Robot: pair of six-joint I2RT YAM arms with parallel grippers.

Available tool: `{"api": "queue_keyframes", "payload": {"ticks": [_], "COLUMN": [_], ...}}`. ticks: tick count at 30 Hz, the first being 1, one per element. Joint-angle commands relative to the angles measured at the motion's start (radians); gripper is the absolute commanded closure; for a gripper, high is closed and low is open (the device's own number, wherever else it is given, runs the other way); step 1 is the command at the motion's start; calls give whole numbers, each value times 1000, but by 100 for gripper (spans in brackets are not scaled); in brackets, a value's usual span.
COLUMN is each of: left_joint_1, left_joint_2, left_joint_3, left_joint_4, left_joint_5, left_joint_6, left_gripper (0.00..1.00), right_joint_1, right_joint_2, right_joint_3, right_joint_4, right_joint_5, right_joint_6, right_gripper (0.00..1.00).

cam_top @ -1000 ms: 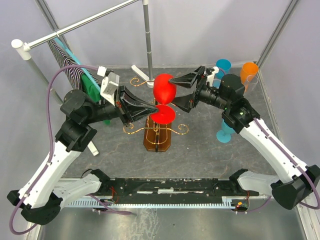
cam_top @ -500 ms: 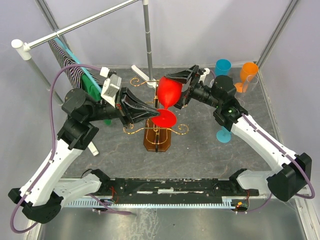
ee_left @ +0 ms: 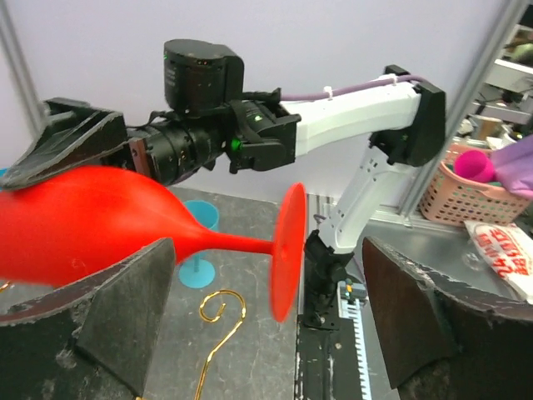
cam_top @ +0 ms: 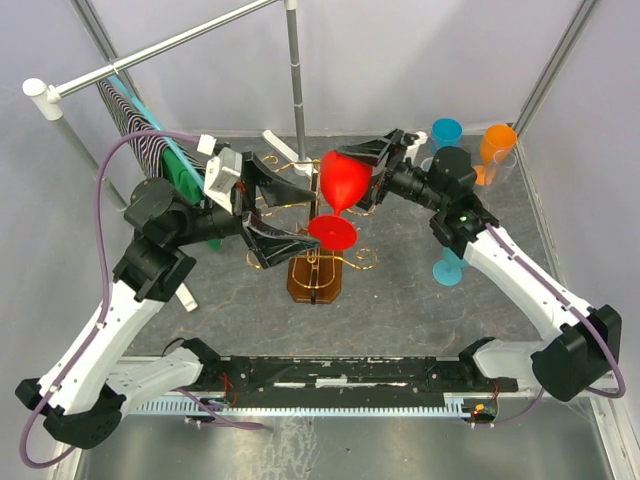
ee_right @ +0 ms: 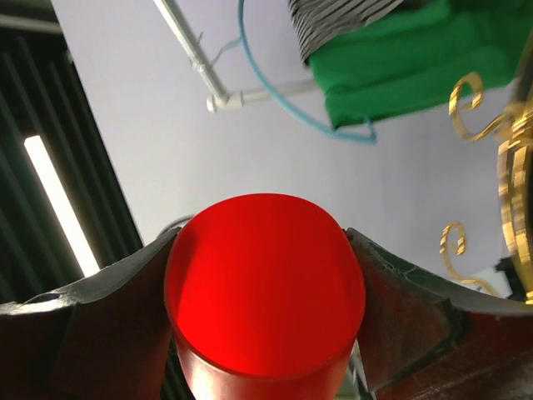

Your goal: Take the wine glass off the wine glass rack

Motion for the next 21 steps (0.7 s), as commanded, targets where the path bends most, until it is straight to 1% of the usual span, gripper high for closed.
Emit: {"api": "queue_keyframes", "payload": {"ticks": [1,3,5,7,8,10,13,16,18,21], "left_joint_1": [-2,-2,-2,-2,-2,-2,-2,-1,-2,-2], "left_joint_2": [-62,-85,-113,-142,-156,-182,-207,-218,-221,-227], "left_joint_3": [3,10,19,20,15,-4,-25,-35,-41,-54], "left_joint_4": [-35,-58,-82,-98,-99,-96,-103,-127,-141,-146], "left_joint_5": [-130,-181,-232,-282,-312,-351,-375,-391,-401,-407], "left_joint_6": [49,54,59,66,64,61,55,69,76,83], "left_gripper": [1,1,1,1,1,1,1,1,1,1], "right_joint_1": [-111,-186,-273,-376,-425,-522,-637,-708,-718,-720], "right_joint_2": [-41,-42,-44,-47,-48,-42,-23,-15,-24,-75], "right_joint_3": [77,107,116,135,151,204,290,396,458,458], "right_joint_4": [-161,-244,-274,-341,-383,-529,-703,-878,-978,-991], "right_joint_5": [-13,-46,-84,-111,-112,-99,-43,108,283,568], "right_joint_6": [-173,-256,-297,-358,-412,-546,-746,-980,-1111,-1260], "right_gripper": [23,25,26,27,28,28,28,27,26,25]}}
